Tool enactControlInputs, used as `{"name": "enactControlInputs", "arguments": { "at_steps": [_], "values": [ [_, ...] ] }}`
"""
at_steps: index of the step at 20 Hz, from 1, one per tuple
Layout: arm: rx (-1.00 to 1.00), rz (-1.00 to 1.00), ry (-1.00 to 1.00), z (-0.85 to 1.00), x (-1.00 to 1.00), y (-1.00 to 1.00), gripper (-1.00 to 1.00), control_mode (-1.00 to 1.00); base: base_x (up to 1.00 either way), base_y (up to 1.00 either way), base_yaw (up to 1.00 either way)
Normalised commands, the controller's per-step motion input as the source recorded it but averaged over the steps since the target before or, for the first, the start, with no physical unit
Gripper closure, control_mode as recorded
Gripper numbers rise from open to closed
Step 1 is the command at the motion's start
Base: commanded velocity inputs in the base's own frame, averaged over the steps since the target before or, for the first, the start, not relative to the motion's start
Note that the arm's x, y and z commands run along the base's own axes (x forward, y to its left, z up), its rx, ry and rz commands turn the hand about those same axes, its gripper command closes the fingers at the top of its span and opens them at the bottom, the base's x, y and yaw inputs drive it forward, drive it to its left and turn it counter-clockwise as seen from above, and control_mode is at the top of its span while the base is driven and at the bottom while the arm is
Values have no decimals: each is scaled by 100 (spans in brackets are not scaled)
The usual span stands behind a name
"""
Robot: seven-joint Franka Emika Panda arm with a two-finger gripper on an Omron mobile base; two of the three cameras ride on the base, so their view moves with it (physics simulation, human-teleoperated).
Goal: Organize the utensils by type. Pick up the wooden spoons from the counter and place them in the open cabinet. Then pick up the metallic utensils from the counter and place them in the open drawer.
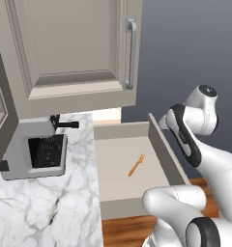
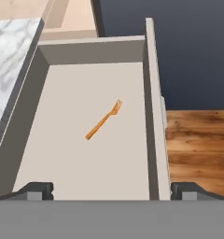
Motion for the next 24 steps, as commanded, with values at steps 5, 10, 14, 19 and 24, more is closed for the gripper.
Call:
{"name": "enactControlInputs", "arguments": {
  "at_steps": [5,10,14,19,24],
  "values": [
    [0,0,0,0,0,0,-100,-100,0,0,0],
    [0,0,-8,0,-18,-1,-100,-100,0,0,0],
    [0,0,0,0,0,0,-100,100,-59,-23,-10],
    [0,0,0,0,0,0,-100,100,-27,-35,-45],
    [0,0,0,0,0,0,-100,100,3,-33,-79]
  ]
}}
